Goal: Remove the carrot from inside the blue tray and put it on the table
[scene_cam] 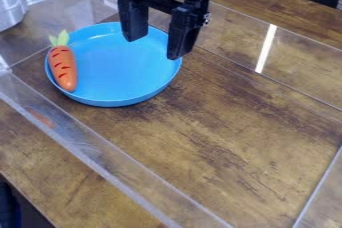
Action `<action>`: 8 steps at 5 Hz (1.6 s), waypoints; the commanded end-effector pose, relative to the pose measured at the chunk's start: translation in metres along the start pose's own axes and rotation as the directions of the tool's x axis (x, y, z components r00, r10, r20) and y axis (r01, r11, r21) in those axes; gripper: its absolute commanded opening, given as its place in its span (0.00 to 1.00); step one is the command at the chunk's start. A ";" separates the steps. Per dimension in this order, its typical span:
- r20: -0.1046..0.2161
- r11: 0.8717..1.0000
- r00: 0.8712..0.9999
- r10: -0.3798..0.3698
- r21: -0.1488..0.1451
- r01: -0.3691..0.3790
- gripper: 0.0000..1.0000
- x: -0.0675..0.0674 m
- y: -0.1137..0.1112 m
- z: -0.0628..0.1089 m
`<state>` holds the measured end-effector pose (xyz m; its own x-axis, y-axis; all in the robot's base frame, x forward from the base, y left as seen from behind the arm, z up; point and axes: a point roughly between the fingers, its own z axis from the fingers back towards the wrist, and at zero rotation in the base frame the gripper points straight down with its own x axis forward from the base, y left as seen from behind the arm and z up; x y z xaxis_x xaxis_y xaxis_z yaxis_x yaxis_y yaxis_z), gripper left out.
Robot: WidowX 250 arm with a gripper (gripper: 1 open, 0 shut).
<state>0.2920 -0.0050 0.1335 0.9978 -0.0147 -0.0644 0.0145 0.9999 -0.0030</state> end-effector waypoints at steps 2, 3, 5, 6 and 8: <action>-0.023 0.999 0.999 0.038 0.000 -0.039 1.00 -0.001 0.010 -0.009; -0.030 0.998 0.998 0.063 0.001 -0.063 1.00 -0.002 0.015 -0.012; -0.043 0.995 0.994 0.100 0.003 -0.100 1.00 -0.003 0.024 -0.018; -0.048 0.994 0.992 0.113 0.004 -0.113 1.00 -0.003 0.028 -0.021; -0.048 0.989 0.988 0.149 0.003 -0.149 1.00 -0.001 0.038 -0.025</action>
<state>0.2884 0.0269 0.0987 0.9822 0.1173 -0.1465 -0.1173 0.9931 0.0085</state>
